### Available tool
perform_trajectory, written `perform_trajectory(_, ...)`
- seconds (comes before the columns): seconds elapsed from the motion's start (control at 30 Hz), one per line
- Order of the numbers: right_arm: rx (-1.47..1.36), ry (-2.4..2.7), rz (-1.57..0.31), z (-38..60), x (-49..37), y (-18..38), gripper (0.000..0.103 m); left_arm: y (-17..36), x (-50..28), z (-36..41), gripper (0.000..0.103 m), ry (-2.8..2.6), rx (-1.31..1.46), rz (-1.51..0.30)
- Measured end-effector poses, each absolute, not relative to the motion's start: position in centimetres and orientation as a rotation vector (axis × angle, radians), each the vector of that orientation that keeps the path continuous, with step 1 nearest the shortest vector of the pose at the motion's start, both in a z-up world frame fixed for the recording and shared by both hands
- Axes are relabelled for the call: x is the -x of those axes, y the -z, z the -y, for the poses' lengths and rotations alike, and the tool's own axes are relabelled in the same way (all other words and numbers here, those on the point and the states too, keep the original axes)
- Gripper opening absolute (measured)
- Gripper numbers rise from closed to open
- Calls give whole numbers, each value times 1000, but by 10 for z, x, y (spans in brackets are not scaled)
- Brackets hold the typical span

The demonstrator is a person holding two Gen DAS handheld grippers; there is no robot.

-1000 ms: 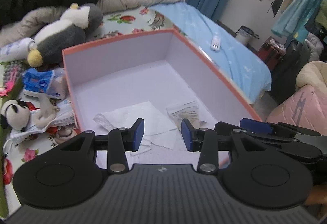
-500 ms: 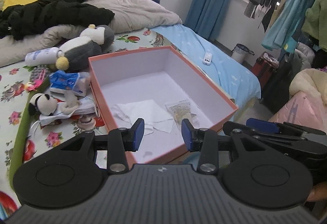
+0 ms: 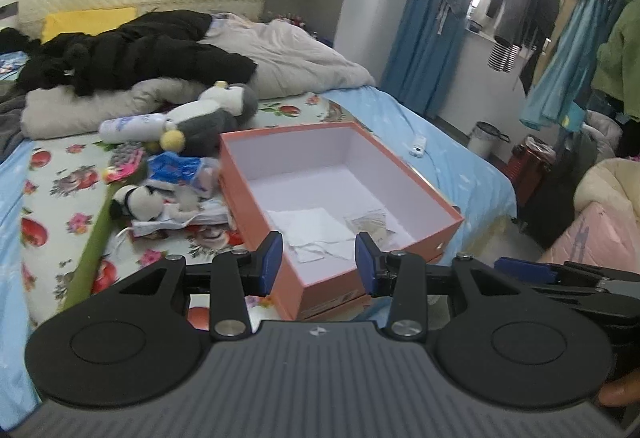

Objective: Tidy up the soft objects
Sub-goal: 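Withdraw both open tools from the orange box, then move the left tool to the black-and-white panda plush and close on it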

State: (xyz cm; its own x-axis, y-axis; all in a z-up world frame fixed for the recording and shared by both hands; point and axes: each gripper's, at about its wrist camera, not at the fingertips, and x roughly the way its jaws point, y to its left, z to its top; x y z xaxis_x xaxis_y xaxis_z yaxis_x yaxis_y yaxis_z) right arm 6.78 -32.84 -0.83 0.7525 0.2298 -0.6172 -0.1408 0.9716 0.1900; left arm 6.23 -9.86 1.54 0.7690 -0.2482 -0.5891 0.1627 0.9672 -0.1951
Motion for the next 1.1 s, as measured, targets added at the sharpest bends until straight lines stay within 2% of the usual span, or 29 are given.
perform_trajectory(0.33, -122, -272, -676, 309, -46, 10, 61, -21, -18, 70, 46, 166, 155, -633)
perform_trajectory(0.43, -108, -311, -659, 299, -42, 7, 61, -22, -8, 61, 51, 138, 169, -621)
perform_trajectory(0.67, -76, -426, -664, 261, -41, 5, 61, -15, 20, 39, 51, 72, 224, -604)
perform_trajectory(0.83, -62, -478, -669, 238, -39, 8, 61, -21, 31, 13, 52, 13, 193, -578)
perform_trajectory(1.1, -31, -491, -731, 211, -49, 21, 61, -4, 29, -31, 52, -50, 282, -632)
